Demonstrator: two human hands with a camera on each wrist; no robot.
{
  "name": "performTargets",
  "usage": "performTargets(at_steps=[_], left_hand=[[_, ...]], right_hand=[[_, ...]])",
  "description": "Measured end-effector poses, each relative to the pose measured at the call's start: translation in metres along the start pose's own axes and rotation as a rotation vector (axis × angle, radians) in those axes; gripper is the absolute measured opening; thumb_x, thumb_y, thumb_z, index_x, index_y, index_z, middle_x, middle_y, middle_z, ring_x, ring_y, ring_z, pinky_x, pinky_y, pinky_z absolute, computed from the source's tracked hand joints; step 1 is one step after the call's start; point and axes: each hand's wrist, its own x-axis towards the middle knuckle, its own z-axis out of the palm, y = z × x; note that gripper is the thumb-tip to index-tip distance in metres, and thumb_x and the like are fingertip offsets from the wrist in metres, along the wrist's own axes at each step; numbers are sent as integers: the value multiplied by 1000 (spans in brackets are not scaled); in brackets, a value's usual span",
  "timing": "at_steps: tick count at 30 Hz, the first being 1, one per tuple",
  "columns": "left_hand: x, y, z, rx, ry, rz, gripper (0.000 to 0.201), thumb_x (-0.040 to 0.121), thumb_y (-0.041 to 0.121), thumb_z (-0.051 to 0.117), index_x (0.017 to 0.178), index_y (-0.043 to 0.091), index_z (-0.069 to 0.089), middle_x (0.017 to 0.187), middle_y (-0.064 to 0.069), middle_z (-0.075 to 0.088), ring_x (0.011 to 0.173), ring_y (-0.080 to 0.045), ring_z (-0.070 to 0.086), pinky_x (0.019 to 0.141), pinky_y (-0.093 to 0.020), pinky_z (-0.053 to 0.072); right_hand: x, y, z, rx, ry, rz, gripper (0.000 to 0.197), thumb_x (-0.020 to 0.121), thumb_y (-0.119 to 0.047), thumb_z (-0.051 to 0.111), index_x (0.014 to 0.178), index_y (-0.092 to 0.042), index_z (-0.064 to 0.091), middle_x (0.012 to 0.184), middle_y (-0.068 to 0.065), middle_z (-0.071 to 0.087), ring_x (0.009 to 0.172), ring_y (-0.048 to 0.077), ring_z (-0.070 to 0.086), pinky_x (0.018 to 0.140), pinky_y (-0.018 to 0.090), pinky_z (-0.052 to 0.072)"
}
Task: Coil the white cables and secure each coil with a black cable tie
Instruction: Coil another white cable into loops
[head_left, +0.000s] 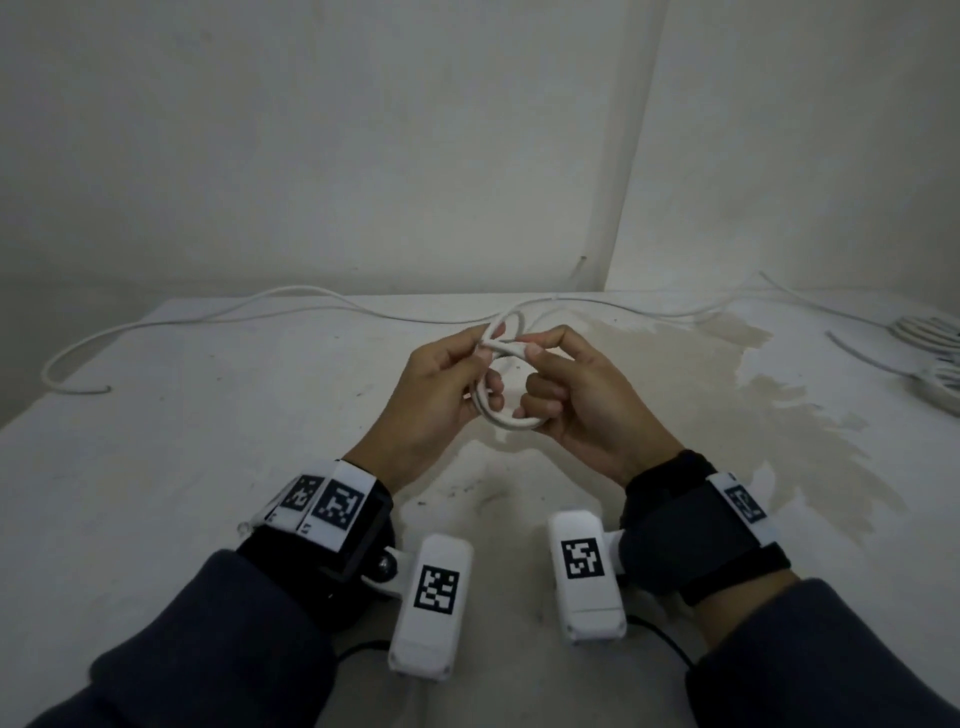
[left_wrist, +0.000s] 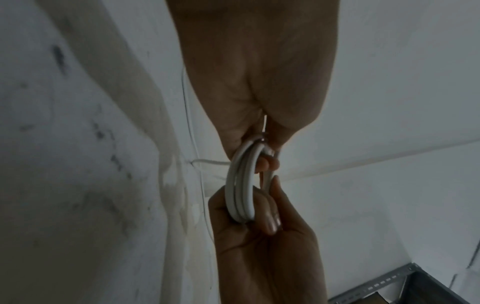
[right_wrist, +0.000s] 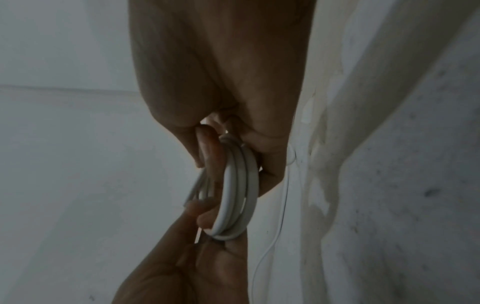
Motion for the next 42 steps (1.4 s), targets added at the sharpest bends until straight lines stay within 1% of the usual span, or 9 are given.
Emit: performTargets(at_steps=[4, 8, 12, 17, 20, 23, 29, 36, 42], left_hand=[[0, 3, 2, -5, -61, 5, 31, 94, -7, 39, 105, 4, 67, 87, -15, 46, 54, -8, 38, 53, -22, 41], [-1, 1, 2, 154, -2, 72, 19, 96, 18, 55, 101, 13, 72, 61, 3, 45, 49, -7, 38, 53, -23, 38], [2, 6, -4, 374, 29, 151, 21, 96, 18, 55, 107, 10, 70, 47, 14, 48, 46, -3, 40, 50, -18, 38], [6, 14, -9, 656, -14, 328, 19, 93, 17, 60, 105, 9, 73, 66, 25, 62, 58, 12, 52, 60, -6, 35], [8, 15, -9, 624, 74, 375, 17, 93, 16, 60, 100, 7, 72, 57, 27, 59, 54, 13, 51, 58, -4, 33], [8, 18, -5, 518, 193, 405, 12, 93, 16, 59, 97, 12, 70, 65, 20, 60, 54, 8, 52, 59, -9, 39], [7, 22, -9, 198, 271, 272, 17, 97, 19, 53, 101, 10, 67, 48, 16, 45, 47, -2, 38, 49, -17, 38], [3, 15, -1, 156, 231, 193, 14, 97, 20, 53, 96, 13, 65, 47, 16, 42, 46, -3, 37, 48, -16, 38], [1, 22, 1, 211, 188, 223, 16, 98, 22, 51, 95, 16, 66, 61, 10, 51, 50, -3, 42, 50, -18, 39]], right_hand=[[-3, -2, 2, -69, -44, -31, 13, 99, -5, 44, 89, -11, 48, 43, -11, 39, 40, 6, 26, 60, 30, 26], [-6, -1, 3, -123, -75, -62, 13, 97, -8, 50, 104, -15, 42, 45, -11, 42, 42, 8, 31, 62, 32, 34], [-4, -1, -2, -369, -59, -147, 33, 95, -22, 57, 124, -33, 46, 65, 3, 60, 60, 17, 57, 68, 32, 52], [0, -10, -18, -753, 112, -411, 11, 91, -30, 64, 86, -31, 74, 76, -18, 69, 70, 8, 55, 71, 26, 42], [-1, -14, -16, -697, 113, -493, 11, 86, -28, 68, 85, -22, 77, 84, -9, 72, 83, 4, 62, 79, 20, 44], [-3, -12, -7, -451, 67, -445, 15, 90, -16, 64, 97, -8, 75, 90, 4, 74, 82, 13, 66, 81, 26, 53], [-2, 0, 7, -220, -66, -271, 30, 96, -11, 55, 125, -15, 59, 102, 11, 74, 101, 22, 69, 89, 33, 55], [-6, -7, 6, 20, -238, -2, 25, 98, -8, 37, 97, -3, 61, 77, 7, 66, 89, 25, 63, 87, 31, 48], [-10, -10, 5, 133, -406, 138, 28, 89, -20, 42, 96, -8, 66, 71, 3, 60, 86, 20, 59, 78, 32, 44]])
